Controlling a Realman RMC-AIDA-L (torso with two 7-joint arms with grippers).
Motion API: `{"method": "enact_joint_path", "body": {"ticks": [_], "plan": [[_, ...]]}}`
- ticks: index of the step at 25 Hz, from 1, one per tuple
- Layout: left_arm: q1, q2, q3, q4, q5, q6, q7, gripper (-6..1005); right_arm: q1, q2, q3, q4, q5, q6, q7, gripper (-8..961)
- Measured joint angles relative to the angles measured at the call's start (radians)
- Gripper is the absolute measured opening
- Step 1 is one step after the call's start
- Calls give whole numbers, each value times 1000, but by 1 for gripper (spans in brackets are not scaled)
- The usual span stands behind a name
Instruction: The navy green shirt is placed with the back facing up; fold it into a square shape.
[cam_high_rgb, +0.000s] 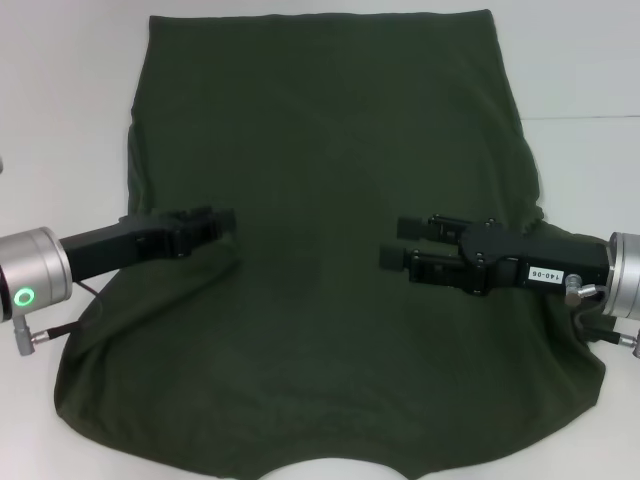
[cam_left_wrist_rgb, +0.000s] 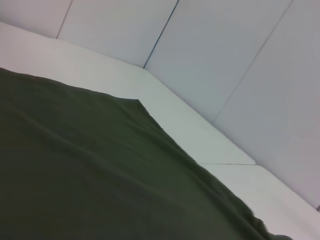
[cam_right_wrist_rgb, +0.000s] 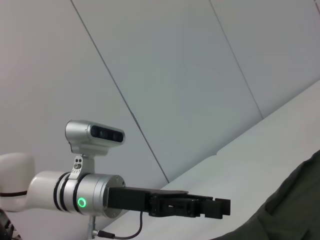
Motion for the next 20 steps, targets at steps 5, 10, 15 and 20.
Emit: {"method": "enact_joint_path", "body": {"ticks": [5, 10, 15, 20], "plan": [[27, 0, -45, 3, 1, -60, 65, 452, 0, 0, 0, -1, 0, 1, 6, 767], [50, -1, -62, -2, 25, -151, 138, 579, 4, -2, 3, -2, 0, -2, 30, 766], [55, -3, -63, -17, 102, -216, 175, 581, 8, -4, -4, -2, -3, -6, 50, 766], [68, -4, -64, -18, 116, -225, 226, 583, 8, -5, -6, -4, -3, -7, 61, 766]]}}
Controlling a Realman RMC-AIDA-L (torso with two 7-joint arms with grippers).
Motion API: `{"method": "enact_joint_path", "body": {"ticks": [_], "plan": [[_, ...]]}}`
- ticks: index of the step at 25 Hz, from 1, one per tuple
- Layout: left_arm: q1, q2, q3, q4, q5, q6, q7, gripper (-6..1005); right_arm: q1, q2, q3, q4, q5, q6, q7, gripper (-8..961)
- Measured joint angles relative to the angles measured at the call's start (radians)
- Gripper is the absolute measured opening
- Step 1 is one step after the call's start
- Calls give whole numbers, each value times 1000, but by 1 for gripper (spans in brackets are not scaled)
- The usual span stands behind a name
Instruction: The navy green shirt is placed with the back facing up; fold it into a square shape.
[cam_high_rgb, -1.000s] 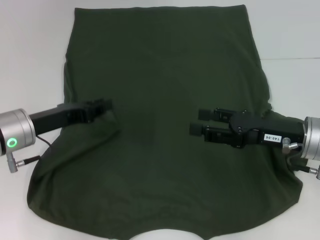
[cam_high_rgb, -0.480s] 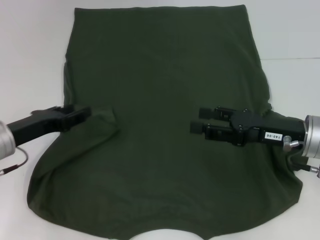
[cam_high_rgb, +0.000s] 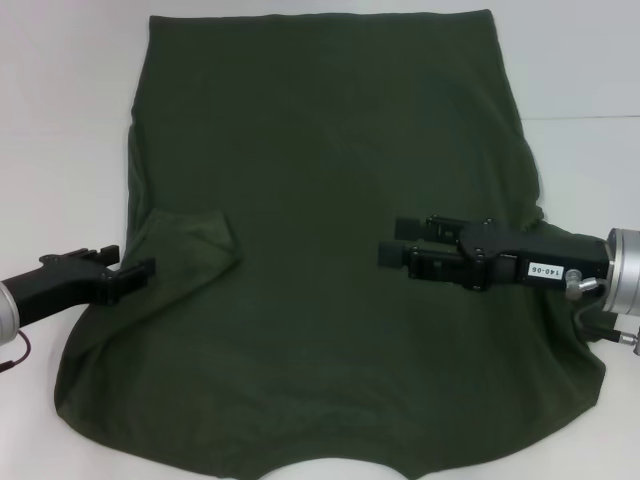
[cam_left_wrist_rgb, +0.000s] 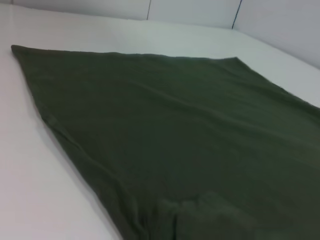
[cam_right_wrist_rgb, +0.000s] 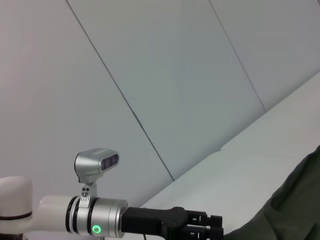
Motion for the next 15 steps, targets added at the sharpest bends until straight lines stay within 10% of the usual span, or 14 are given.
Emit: {"method": "enact_joint_path", "body": {"ticks": [15], "plan": [[-1, 1, 2, -2, 54, -4, -3, 584, 1, 0, 4, -1, 1, 0, 0, 767]]}}
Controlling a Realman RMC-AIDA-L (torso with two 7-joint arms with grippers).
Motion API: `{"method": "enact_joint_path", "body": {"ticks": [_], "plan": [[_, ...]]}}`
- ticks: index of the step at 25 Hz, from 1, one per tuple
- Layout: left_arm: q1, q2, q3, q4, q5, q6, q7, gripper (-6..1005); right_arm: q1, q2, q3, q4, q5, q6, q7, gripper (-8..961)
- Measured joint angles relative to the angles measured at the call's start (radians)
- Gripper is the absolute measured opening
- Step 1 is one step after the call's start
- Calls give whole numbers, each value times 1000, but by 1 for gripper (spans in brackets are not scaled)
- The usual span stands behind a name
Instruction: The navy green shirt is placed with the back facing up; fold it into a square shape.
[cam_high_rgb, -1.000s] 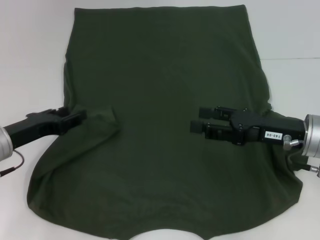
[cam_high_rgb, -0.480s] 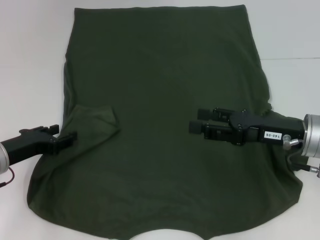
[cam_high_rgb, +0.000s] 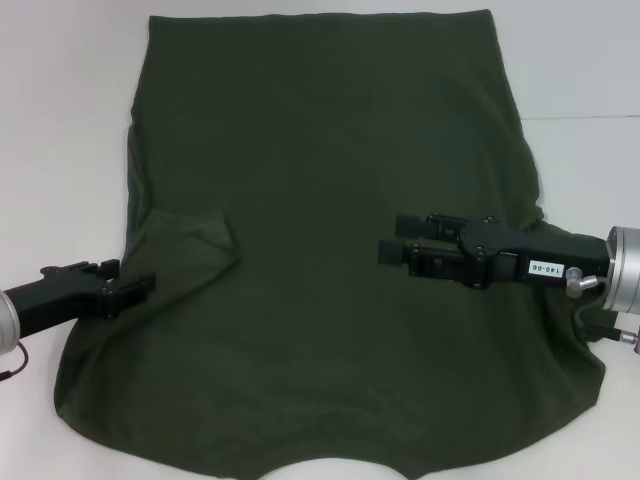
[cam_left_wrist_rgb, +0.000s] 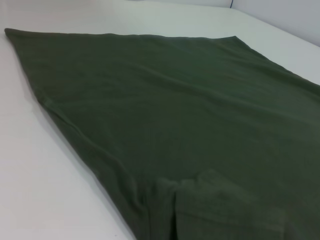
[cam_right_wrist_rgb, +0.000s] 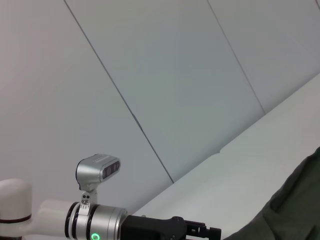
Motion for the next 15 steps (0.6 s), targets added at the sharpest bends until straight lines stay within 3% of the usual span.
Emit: {"method": "enact_joint_path", "body": {"ticks": [15], "plan": [[1, 1, -36, 1, -1, -11, -3, 584, -2, 2, 2, -1, 0, 4, -3, 767]]}}
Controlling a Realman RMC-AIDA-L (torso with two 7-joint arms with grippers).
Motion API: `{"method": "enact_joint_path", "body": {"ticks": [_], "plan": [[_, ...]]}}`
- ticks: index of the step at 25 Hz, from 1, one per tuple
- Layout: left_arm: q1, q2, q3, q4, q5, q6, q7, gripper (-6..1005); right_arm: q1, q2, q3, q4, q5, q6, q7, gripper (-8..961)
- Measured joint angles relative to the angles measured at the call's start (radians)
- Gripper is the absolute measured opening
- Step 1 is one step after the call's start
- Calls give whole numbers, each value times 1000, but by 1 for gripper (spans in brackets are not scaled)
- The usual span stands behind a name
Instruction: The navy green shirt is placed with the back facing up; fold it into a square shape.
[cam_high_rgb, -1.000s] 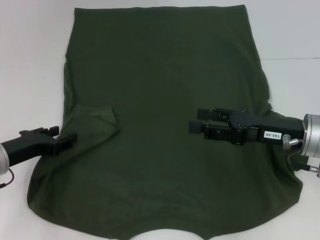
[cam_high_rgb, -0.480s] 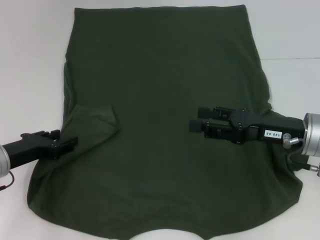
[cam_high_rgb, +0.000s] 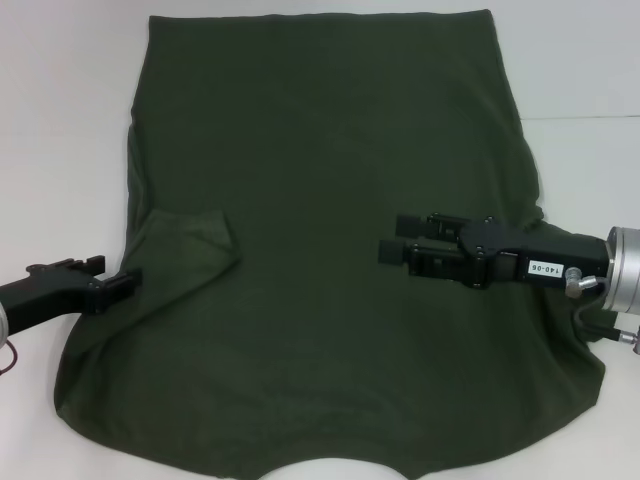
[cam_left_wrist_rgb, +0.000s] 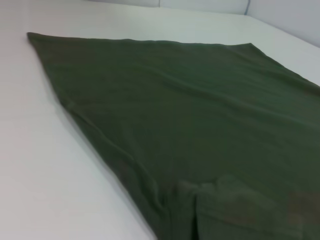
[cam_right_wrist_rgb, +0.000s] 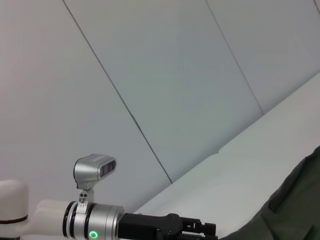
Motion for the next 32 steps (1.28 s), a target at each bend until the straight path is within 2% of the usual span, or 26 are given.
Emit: {"method": "enact_joint_path", "body": {"ticks": [18, 32], "plan": [[0, 1, 9, -1, 41, 75, -14, 583, -1, 0, 3, 0, 0, 1, -4, 766], [0, 0, 7, 6, 46, 67, -14, 582, -3, 0, 3, 0, 0, -3, -7, 767]]}}
